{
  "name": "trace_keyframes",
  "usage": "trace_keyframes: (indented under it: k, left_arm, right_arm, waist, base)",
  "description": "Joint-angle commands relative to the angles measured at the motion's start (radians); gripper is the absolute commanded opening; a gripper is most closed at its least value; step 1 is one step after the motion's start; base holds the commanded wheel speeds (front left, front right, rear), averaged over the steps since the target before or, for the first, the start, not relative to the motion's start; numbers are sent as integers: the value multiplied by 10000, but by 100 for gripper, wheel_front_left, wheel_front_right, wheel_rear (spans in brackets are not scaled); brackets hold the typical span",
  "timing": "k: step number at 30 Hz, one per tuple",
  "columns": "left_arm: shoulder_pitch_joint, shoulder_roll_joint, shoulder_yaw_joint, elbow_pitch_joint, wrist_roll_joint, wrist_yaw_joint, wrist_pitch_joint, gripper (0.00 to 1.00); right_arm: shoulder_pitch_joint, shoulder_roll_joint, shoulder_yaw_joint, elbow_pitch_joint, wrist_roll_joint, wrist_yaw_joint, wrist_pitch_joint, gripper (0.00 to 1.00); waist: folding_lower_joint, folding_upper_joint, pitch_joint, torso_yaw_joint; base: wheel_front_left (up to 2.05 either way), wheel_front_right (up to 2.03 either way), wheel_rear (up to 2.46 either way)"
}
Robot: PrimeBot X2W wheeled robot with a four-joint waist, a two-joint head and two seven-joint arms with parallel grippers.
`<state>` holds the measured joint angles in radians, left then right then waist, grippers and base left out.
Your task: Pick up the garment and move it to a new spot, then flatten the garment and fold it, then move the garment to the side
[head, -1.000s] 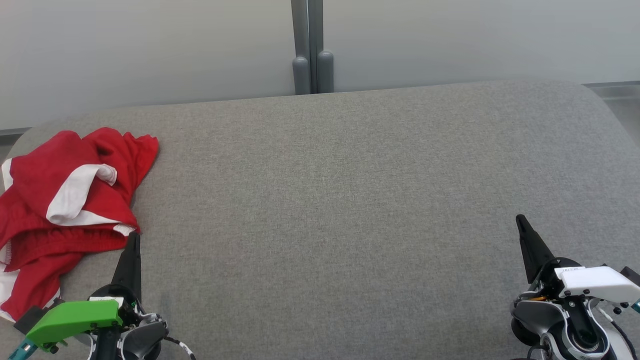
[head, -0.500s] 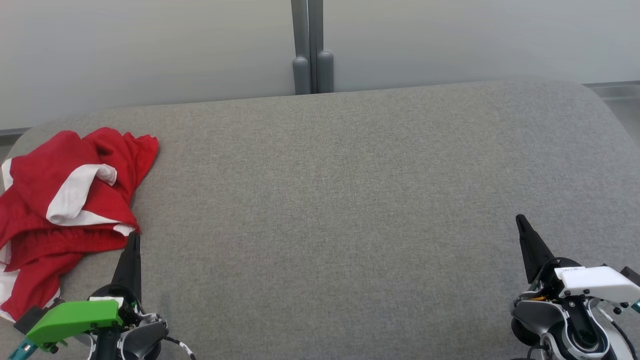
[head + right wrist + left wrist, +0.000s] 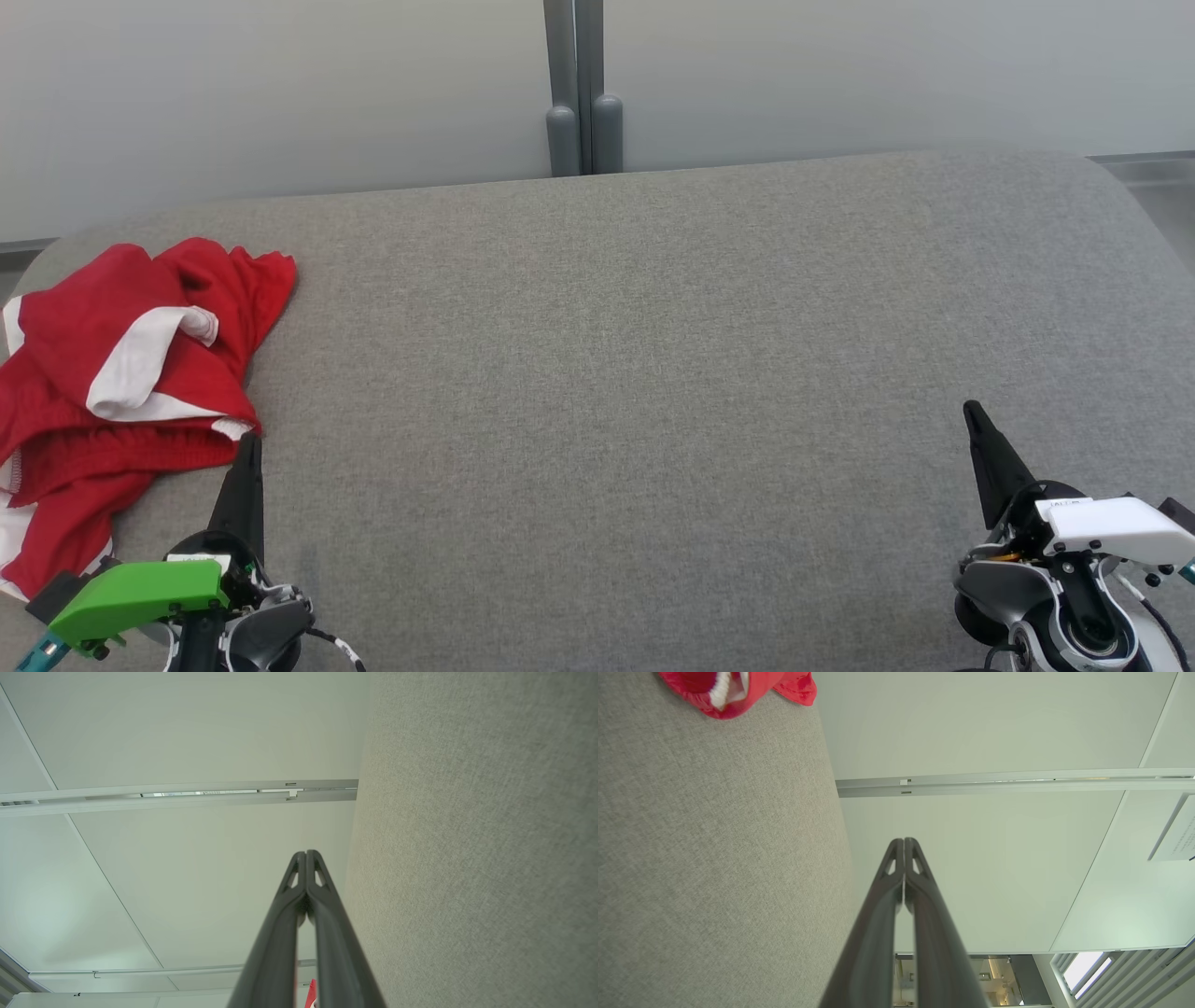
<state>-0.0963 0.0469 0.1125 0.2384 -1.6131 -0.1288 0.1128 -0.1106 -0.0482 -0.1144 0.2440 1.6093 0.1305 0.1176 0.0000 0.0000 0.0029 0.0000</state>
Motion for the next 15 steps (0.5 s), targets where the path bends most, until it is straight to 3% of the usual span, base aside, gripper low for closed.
trace_keyframes:
  k: [1, 6, 7, 15]
  left_arm:
    - [-153, 81, 22, -17, 2, -58, -13, 0]
    - [-153, 81, 22, -17, 2, -58, -13, 0]
    - [0, 0, 0, 0, -2, 0, 0, 100]
    - [5, 54, -122, 198, 472, 10, -282, 100]
  right_arm:
    - [95, -49, -8, -45, 76, 5, 7, 0]
    - [95, -49, -8, -45, 76, 5, 7, 0]
    - [0, 0, 0, 0, 0, 0, 0, 100]
    - [-12, -62, 224, 112, -368, 0, -274, 100]
  waist:
    - [0, 0, 0, 0]
    - [0, 0, 0, 0]
    - [0, 0, 0, 0]
    - [0, 0, 16, 3]
  base:
    - [0, 0, 0]
    - [0, 0, 0]
    - [0, 0, 0]
    - [0, 0, 0]
